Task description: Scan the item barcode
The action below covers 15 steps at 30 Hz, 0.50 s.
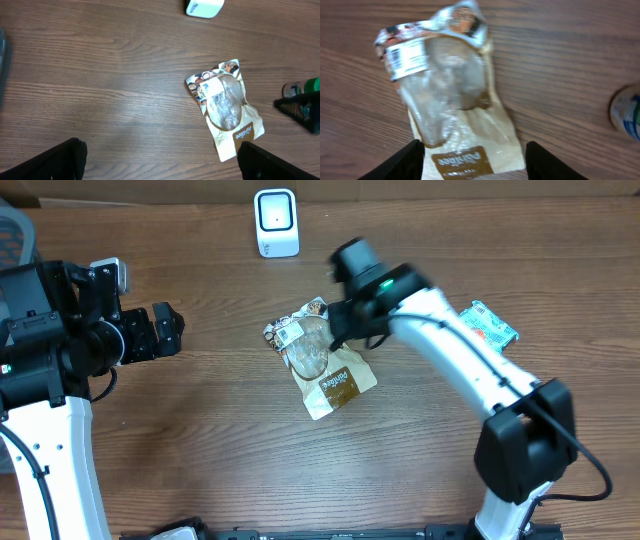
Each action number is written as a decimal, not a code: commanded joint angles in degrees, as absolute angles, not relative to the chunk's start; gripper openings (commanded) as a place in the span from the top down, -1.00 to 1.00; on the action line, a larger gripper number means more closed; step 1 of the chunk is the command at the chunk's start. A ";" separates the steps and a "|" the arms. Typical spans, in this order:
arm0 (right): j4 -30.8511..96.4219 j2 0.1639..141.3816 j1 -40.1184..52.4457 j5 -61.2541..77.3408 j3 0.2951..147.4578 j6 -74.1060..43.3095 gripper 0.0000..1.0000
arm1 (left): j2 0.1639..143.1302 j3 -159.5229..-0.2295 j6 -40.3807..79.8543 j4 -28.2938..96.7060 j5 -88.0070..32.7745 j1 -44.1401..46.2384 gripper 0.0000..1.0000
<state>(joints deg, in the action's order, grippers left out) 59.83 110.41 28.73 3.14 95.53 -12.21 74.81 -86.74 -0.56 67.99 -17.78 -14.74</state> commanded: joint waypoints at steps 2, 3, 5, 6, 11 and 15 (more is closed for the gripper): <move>61.17 113.78 22.39 20.23 96.47 -5.61 -0.13 | 74.89 -87.74 -0.05 67.26 -19.57 -14.98 -0.99; 61.71 115.09 21.30 21.30 96.27 -4.75 -0.12 | 74.89 -87.74 1.19 67.20 -19.75 -14.98 -0.99; 62.11 117.12 20.08 22.06 95.88 -4.16 -0.10 | 74.91 -87.74 1.48 67.05 -20.84 -14.96 -1.00; 62.24 118.02 19.73 22.20 95.79 -4.14 -0.08 | 75.05 -87.72 1.50 66.98 -21.19 -14.96 -0.81; 61.67 120.86 19.31 22.17 94.94 -4.25 -0.06 | 77.65 -86.98 3.11 66.83 -22.31 -13.52 0.88; 60.73 121.78 19.31 22.02 93.67 -7.53 -0.06 | 82.11 -86.50 7.73 66.41 -22.28 -10.68 0.92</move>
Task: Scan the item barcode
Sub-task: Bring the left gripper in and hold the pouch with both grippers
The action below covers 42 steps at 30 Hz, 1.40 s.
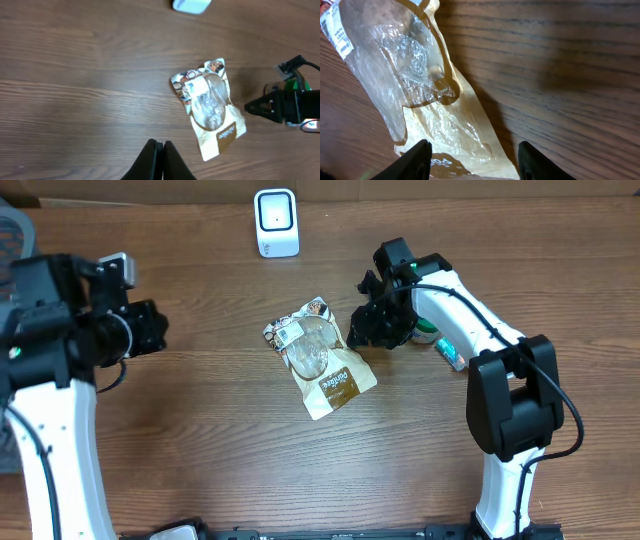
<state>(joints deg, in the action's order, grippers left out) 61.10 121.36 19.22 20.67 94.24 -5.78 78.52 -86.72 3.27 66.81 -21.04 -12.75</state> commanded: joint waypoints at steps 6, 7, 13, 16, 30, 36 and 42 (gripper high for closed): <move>60.36 123.85 19.33 22.20 93.01 -10.98 0.00 | 90.65 -86.50 12.14 63.16 -22.26 -3.84 0.92; 60.18 123.90 19.57 22.20 92.73 -11.51 0.03 | 92.07 -86.50 12.86 62.46 -22.20 -2.52 0.92; 57.34 123.90 22.02 22.48 89.56 -13.80 0.08 | 101.14 -86.50 16.62 56.90 -22.09 4.23 0.92; 57.30 123.90 22.90 22.83 89.30 -13.80 0.08 | 105.38 -86.50 16.93 55.00 -22.11 6.39 0.91; 57.12 123.90 23.14 22.90 89.30 -15.05 0.18 | 119.70 -86.50 11.70 44.25 -29.52 9.32 0.92; 57.34 123.90 22.92 27.27 89.32 -15.03 0.17 | 124.88 -86.50 10.48 43.24 -29.50 9.32 0.92; 58.89 123.90 20.62 28.05 89.32 -14.72 -0.08 | 128.20 -86.50 10.26 43.42 -29.43 9.02 0.91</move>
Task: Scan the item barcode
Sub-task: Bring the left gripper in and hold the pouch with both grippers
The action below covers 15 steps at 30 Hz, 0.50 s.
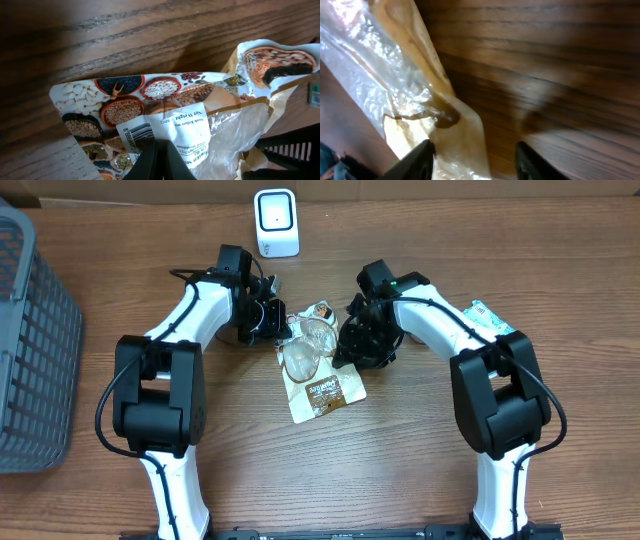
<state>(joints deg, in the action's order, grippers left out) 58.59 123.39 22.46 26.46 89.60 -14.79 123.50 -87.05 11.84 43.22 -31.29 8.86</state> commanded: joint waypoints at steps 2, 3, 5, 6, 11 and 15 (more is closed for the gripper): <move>59.11 123.90 20.10 29.61 89.30 -12.97 -0.15 | 128.77 -86.48 10.26 43.42 -29.43 8.84 0.92; 59.27 123.90 20.03 29.71 89.30 -12.03 -0.18 | 129.03 -86.48 10.26 43.40 -29.43 8.80 0.91; 59.24 123.90 20.03 29.67 89.27 -11.46 -0.22 | 129.23 -86.48 10.26 43.38 -29.41 8.78 0.91; 59.07 123.90 20.03 29.71 89.23 -11.07 -0.25 | 129.23 -86.48 10.26 43.38 -29.43 8.78 0.92; 57.34 123.90 20.08 31.27 87.55 -9.98 -0.26 | 129.23 -86.48 10.28 43.38 -29.41 8.75 0.91; 52.73 123.90 20.08 35.40 83.11 -10.00 -0.25 | 129.23 -86.48 10.28 43.38 -29.41 8.75 0.91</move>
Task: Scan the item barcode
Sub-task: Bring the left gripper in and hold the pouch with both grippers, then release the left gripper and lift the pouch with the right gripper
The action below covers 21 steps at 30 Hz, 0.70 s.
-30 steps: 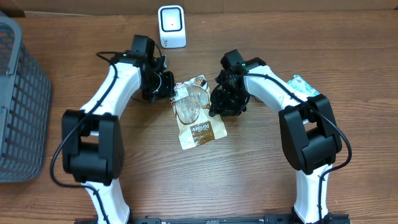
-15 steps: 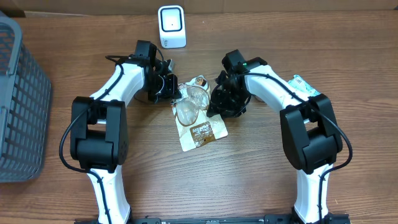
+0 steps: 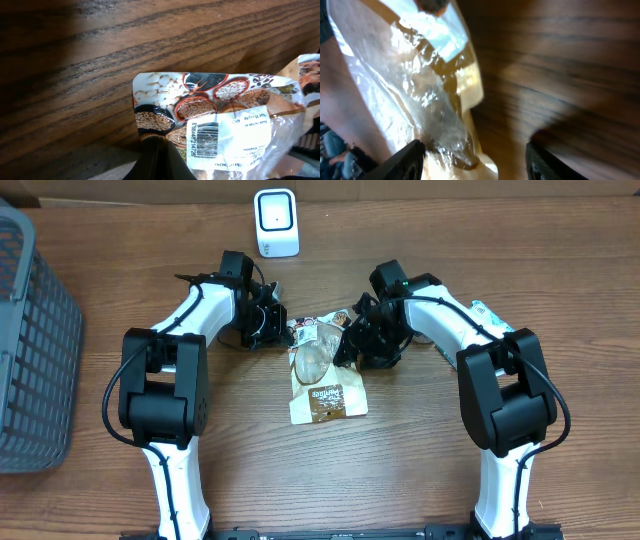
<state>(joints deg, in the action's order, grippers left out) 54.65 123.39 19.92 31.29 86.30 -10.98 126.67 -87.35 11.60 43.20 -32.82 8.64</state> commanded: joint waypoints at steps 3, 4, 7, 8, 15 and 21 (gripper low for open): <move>47.97 123.90 20.16 40.10 79.68 -9.96 -0.25 | 129.23 -86.48 10.28 43.40 -29.41 8.75 0.92; 46.35 123.90 20.23 41.43 78.94 -9.98 -0.22 | 129.23 -86.48 10.28 43.40 -29.41 8.75 0.91; 42.52 123.90 20.71 45.23 78.28 -10.02 -0.14 | 129.23 -86.48 10.28 43.40 -29.43 8.75 0.91; 40.05 123.90 21.28 46.37 78.28 -10.90 -0.06 | 129.23 -86.48 10.28 43.40 -29.41 8.75 0.91; 38.35 123.90 21.26 47.70 78.32 -12.43 0.61 | 129.21 -86.52 10.20 43.77 -29.45 8.23 0.92; 40.38 123.04 21.19 49.58 79.88 -11.77 0.80 | 125.56 -87.42 6.35 46.37 -27.90 7.60 0.91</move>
